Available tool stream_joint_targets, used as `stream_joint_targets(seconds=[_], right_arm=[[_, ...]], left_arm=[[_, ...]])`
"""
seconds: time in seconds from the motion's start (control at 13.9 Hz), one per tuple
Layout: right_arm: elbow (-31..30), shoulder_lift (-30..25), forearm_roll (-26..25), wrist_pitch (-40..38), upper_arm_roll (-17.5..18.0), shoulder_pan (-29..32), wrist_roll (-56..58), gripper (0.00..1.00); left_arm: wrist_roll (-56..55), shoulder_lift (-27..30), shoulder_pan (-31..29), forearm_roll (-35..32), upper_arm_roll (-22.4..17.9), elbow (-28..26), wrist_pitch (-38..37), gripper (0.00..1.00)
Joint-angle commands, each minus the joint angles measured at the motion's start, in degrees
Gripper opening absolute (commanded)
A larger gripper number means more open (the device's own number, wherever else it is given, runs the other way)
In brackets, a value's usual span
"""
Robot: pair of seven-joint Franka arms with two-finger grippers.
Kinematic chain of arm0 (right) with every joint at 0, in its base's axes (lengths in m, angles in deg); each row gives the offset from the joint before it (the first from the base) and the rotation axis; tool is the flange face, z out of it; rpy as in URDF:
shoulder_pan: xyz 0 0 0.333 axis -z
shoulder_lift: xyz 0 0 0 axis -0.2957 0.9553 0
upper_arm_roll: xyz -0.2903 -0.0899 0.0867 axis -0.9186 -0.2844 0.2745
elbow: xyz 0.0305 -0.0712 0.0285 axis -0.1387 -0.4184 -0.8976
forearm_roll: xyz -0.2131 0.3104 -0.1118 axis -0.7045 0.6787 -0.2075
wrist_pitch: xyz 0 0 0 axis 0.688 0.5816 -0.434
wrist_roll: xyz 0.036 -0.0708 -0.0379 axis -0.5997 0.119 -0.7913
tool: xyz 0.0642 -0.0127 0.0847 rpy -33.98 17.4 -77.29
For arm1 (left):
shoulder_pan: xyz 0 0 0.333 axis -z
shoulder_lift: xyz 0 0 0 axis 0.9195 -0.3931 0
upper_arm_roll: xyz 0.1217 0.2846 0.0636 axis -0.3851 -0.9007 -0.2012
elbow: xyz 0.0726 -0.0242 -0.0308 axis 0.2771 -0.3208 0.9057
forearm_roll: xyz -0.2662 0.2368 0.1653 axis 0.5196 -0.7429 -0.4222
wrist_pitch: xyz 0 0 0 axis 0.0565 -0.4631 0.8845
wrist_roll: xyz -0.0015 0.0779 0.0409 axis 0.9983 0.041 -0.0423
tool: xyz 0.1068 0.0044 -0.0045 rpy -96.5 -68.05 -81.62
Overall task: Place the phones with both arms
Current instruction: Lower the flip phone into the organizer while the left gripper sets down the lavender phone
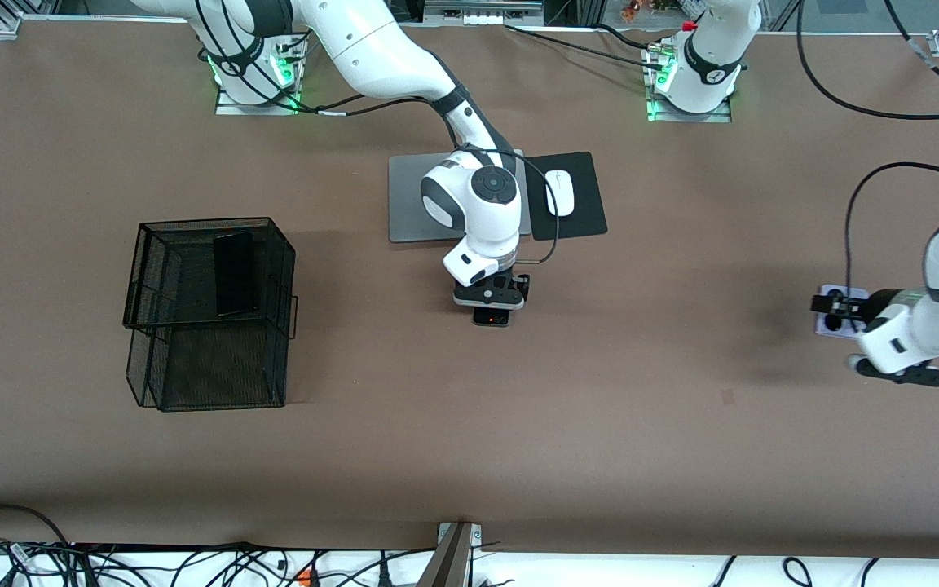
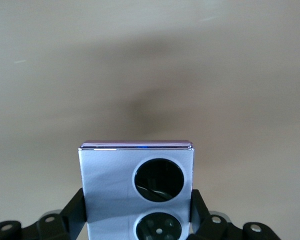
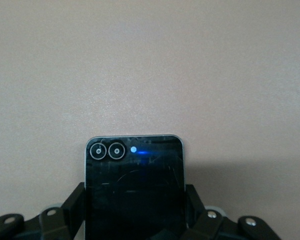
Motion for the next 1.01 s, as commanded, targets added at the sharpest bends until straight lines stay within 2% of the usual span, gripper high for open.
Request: stream_joint_targets(seconds=[0.0,0.36,0.65,0.79,0.94], right_arm=[[0.0,-3.0,-0.4,-3.5,-0.1,0.1,1.0,0.00],[0.1,-14.6,0.3,-20.2,-1.4,2.1,7.5,0.00],[-0.9,-22.8,0.3,-33.6,-1.6,6.4,16.4,0.00],[-7.5,-28.9,0.4,-35.3,-2.3,8.7,21.2,0.00],[-18.1,-36.4,0.3,-32.8,-6.1,8.7,27.2,0.00]], left_arm=[[-2.1,-1.5,1.9,7.8,-0.9,1.1,-1.1,0.38],[-13.3,-3.6,10.7,17.4,-0.9,1.2,0.4,0.38],[-26.5,-6.0,21.0,18.9,-0.9,0.3,11.4,0.38],[-32.0,-7.8,26.0,18.9,-1.0,0.3,18.3,0.38],[-35.9,-9.9,30.2,18.9,-1.0,0.3,24.9,0.39]])
